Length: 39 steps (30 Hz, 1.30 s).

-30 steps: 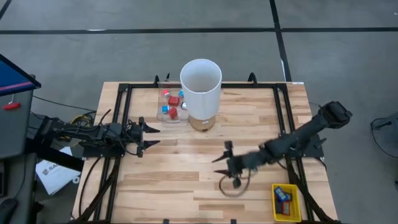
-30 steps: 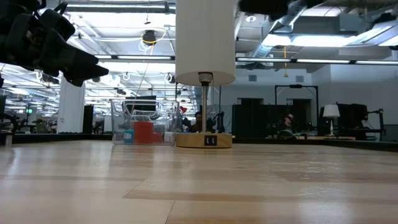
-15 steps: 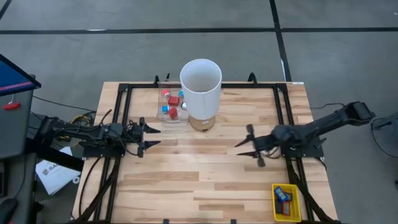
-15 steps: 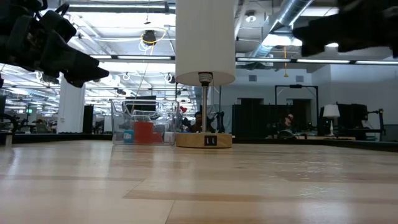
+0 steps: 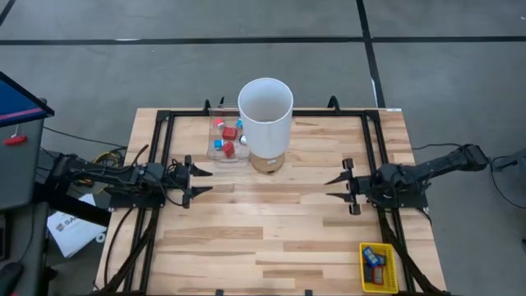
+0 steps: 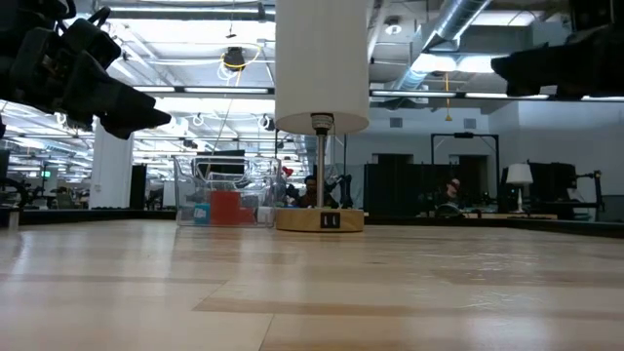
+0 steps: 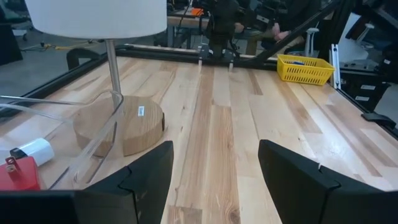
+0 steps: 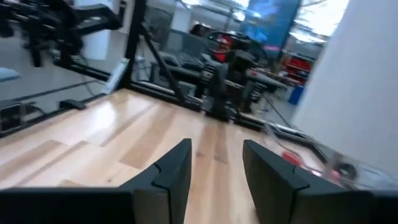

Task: Pick & Place Office items
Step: Return to Home Position

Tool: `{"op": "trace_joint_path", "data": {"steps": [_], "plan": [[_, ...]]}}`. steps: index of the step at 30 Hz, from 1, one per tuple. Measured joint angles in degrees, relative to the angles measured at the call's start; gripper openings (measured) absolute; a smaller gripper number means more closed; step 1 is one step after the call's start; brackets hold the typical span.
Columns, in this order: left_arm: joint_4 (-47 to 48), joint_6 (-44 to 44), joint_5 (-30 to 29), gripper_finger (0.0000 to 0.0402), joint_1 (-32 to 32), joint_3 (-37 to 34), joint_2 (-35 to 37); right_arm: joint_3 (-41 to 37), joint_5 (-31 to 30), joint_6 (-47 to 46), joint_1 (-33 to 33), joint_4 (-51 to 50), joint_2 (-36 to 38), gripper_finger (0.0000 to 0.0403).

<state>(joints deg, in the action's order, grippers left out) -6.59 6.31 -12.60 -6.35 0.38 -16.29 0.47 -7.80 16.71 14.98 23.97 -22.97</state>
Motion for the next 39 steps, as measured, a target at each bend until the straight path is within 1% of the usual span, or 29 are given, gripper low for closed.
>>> {"op": "trace_joint_path", "data": {"steps": [4,7,9,11,26,39], "plan": [[0.0,0.0,0.0,0.0232,0.0,0.0,0.0,0.0,-0.2,-0.3,-3.6,-10.4,8.2,0.0137],[0.0,0.0,0.0,0.0232,0.0,0.0,0.0,0.0,-0.2,-4.3,-6.0,-20.9,16.6,0.0136],[0.0,0.0,0.0,0.0232,0.0,0.0,0.0,0.0,0.8,-8.2,-7.4,-22.0,21.0,0.0136],[0.0,0.0,0.0,0.0232,0.0,0.0,0.0,0.0,1.6,-10.9,-8.0,-22.4,22.7,0.0136],[0.1,0.0,0.0,0.0232,0.0,0.0,-0.1,0.0,2.0,-11.2,-12.2,-22.3,22.9,0.0137],[0.1,0.0,0.0,0.0232,0.0,0.0,-0.1,-0.1,1.8,-11.2,-12.5,-22.3,22.9,0.0139]]}}
